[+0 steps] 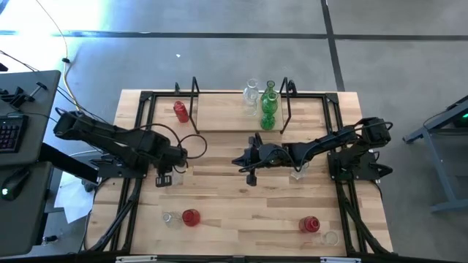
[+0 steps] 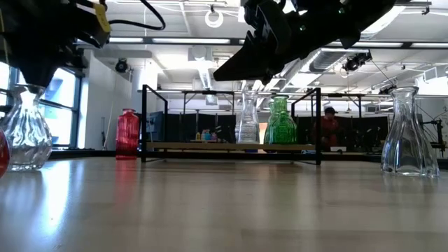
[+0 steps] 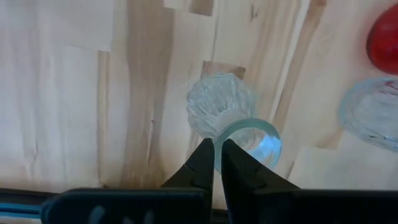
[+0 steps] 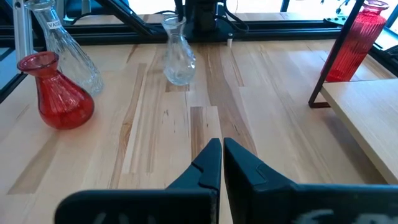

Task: Sort vases onto shelf
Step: Put the top left transparent vase aligned with the other transparent vases on the shelf

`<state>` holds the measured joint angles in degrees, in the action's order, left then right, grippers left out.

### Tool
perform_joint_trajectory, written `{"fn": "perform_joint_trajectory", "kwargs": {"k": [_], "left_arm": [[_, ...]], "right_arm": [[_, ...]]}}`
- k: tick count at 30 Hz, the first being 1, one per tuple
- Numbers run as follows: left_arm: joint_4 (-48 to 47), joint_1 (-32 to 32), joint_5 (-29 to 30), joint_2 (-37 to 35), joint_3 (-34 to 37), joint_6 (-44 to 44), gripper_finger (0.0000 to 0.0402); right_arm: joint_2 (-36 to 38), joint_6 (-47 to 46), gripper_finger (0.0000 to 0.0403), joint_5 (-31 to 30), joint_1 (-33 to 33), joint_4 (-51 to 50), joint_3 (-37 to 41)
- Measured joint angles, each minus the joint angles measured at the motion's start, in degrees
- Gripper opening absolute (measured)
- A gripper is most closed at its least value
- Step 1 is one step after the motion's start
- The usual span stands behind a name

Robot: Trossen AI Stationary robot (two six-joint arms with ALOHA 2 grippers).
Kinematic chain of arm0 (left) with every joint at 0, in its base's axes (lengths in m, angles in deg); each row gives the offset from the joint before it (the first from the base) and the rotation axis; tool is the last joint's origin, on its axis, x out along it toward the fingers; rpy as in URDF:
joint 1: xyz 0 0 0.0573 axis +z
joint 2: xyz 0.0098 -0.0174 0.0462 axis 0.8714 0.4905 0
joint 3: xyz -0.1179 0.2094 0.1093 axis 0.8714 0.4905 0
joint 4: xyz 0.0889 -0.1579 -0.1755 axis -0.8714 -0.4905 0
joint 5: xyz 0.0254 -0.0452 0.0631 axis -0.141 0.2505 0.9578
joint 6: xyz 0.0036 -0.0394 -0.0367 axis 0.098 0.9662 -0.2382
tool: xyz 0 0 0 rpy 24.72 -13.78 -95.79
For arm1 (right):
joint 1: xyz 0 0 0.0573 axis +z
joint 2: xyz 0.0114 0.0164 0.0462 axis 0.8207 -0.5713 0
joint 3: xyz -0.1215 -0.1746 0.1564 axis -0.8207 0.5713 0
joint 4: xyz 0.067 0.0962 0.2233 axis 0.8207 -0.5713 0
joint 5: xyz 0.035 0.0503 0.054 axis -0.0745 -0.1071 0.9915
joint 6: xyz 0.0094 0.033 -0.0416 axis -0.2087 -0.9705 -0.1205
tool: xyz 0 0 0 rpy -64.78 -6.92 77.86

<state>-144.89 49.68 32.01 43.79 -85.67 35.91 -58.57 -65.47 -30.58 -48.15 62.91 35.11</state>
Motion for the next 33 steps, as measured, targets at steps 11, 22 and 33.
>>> {"fn": "perform_joint_trajectory", "kwargs": {"k": [11, 22, 33], "left_arm": [[2.7, 10.3, 1.0, 3.4, -7.0, -2.4, 0.0003], [4.1, 18.4, 0.4, 23.8, -26.2, -19.6, 0.0001], [3.9, 22.4, -5.7, 38.9, -41.9, -25.5, 0.0001]], "right_arm": [[0.5, 2.4, 0.0000, 0.0, 0.0, -1.4, 0.0], [9.1, 2.1, 0.0000, -9.6, 3.1, -15.1, 0.0], [12.0, -1.7, 0.0000, -13.6, 7.5, -23.4, 0.0]]}}
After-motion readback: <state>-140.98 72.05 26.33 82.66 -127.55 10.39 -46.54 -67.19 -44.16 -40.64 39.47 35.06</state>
